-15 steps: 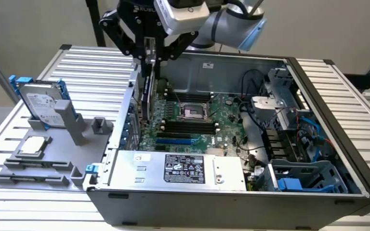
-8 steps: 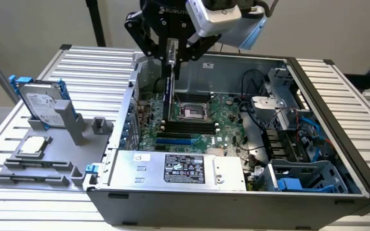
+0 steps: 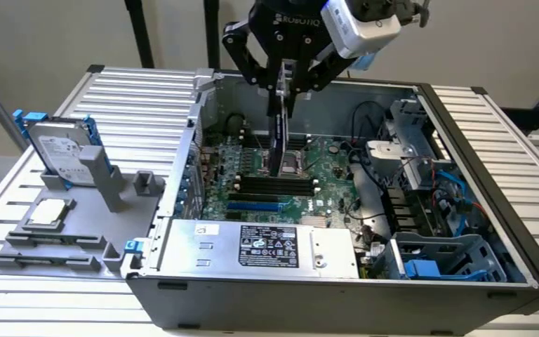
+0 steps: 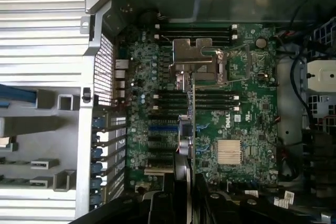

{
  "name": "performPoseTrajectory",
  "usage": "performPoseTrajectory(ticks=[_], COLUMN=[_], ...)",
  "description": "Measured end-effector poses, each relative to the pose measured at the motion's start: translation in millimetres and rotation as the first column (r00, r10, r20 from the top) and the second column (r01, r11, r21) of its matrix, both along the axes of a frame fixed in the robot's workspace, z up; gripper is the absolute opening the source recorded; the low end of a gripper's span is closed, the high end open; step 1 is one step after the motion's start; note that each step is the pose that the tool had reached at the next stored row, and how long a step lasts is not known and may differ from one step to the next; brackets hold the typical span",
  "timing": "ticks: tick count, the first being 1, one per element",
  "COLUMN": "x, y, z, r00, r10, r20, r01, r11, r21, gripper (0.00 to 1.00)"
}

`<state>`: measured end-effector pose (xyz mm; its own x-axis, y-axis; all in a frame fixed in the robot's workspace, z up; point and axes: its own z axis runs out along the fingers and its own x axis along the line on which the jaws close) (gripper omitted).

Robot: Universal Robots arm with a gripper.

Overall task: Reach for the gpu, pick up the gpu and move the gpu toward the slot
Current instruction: 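Pick up the gpu and move the gpu toward the slot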

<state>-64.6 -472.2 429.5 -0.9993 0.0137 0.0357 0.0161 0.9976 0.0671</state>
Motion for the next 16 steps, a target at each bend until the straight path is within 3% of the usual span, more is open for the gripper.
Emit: performPoseTrajectory(ticks=[4, 7, 16], x=[17.4, 21.8, 21.9], y=[5.6, 11.4, 11.4], z=[-4.1, -5.6, -5.5], r00=[1.0000, 1.0000, 1.0000], r10=[0.000, 0.000, 0.000], r20=[0.0000, 0.0001, -0.0002], r01=[0.000, 0.000, 0.000], r11=[1.0000, 1.0000, 1.0000], r21=[0.0001, 0.0002, 0.0000], gripper=[0.26, 0.26, 0.26])
